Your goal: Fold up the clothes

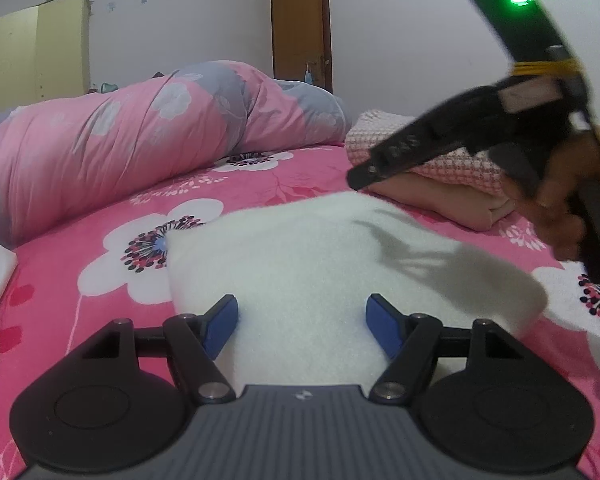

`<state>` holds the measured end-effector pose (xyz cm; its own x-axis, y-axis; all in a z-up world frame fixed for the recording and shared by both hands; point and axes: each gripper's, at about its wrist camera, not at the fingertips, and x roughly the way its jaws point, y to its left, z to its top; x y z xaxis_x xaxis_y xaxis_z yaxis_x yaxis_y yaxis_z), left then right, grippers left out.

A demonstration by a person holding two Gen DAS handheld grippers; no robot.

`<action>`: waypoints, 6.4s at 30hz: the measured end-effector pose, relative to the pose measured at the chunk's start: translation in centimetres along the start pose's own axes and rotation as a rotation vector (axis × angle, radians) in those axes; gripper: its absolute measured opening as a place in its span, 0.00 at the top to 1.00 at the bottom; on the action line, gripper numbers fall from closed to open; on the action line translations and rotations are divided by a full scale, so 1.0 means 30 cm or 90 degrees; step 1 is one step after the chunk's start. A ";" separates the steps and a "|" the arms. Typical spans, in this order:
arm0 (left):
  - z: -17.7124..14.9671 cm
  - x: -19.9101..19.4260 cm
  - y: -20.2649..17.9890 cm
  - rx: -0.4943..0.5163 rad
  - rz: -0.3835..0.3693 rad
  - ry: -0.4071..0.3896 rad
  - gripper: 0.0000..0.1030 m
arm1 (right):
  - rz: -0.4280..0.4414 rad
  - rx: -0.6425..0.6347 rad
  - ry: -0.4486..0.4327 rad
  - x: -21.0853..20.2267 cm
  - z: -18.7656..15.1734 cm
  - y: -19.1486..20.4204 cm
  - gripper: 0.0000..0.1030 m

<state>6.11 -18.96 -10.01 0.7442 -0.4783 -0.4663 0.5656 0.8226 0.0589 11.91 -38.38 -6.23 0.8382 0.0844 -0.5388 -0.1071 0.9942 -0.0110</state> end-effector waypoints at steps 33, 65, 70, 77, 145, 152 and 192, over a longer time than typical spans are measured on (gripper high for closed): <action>-0.003 0.002 -0.013 0.000 0.010 -0.003 0.31 | 0.014 0.068 0.046 0.159 -0.112 -0.074 0.77; -0.002 0.001 -0.017 0.001 0.015 -0.003 0.31 | 0.017 0.073 0.043 0.159 -0.114 -0.075 0.77; -0.002 0.002 -0.019 0.001 0.016 -0.003 0.31 | 0.018 0.074 0.042 0.157 -0.115 -0.076 0.77; -0.001 0.002 -0.019 0.001 0.018 -0.002 0.31 | 0.018 0.074 0.041 0.157 -0.117 -0.077 0.77; 0.114 -0.054 0.125 -0.190 -0.064 0.093 0.08 | 0.208 0.321 -0.063 -0.294 -0.389 -0.289 0.06; -0.003 0.093 0.365 -0.401 -0.216 0.168 0.07 | 0.312 0.391 0.040 -0.111 -0.365 -0.351 0.04; -0.042 0.302 0.408 -0.429 -0.393 0.168 0.10 | 0.426 0.388 0.173 0.276 -0.222 -0.335 0.37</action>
<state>19.33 -12.82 -14.62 0.2321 -0.8703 -0.4343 0.4468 0.4920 -0.7472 16.36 -48.11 -16.18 0.5420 0.7085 -0.4520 -0.1590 0.6146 0.7726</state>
